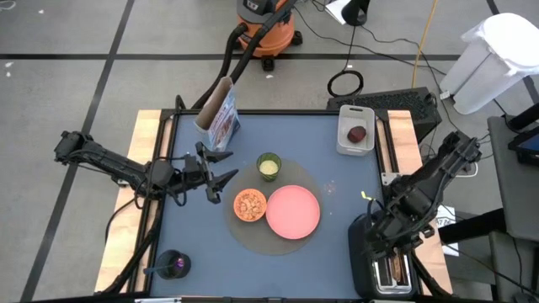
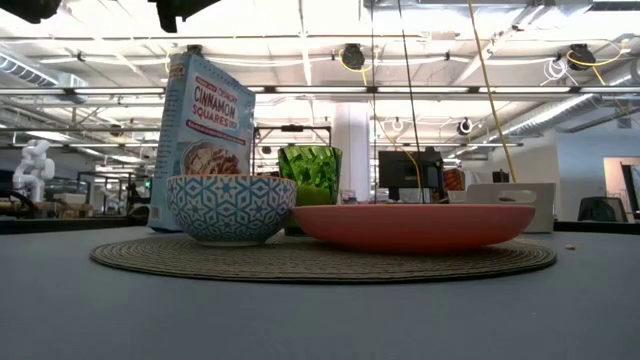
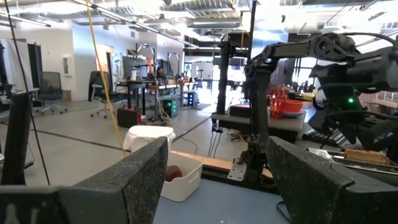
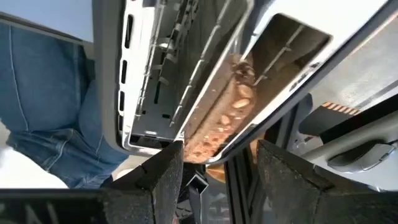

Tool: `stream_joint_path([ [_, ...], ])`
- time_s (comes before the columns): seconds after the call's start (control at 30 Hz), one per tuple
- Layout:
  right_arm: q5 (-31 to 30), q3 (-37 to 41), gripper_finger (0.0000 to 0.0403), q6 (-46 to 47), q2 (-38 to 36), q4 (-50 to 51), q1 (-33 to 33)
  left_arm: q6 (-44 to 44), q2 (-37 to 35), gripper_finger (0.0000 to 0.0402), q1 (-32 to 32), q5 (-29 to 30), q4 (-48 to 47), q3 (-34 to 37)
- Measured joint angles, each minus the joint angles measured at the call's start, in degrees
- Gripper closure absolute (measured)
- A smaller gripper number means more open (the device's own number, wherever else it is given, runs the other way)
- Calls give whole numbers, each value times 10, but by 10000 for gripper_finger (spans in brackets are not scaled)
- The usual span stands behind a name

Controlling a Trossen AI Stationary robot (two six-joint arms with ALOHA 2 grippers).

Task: Arrange a breakfast setting
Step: Put the toasted bread on the pink plate

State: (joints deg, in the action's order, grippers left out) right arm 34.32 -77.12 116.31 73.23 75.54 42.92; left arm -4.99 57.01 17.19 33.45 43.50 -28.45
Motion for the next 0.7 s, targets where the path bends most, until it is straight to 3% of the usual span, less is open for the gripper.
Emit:
stream_joint_path([
  [0.7, 2, 6, 207, 10, 36, -5, 38, 0, 0, 124, 1, 0, 0, 0],
])
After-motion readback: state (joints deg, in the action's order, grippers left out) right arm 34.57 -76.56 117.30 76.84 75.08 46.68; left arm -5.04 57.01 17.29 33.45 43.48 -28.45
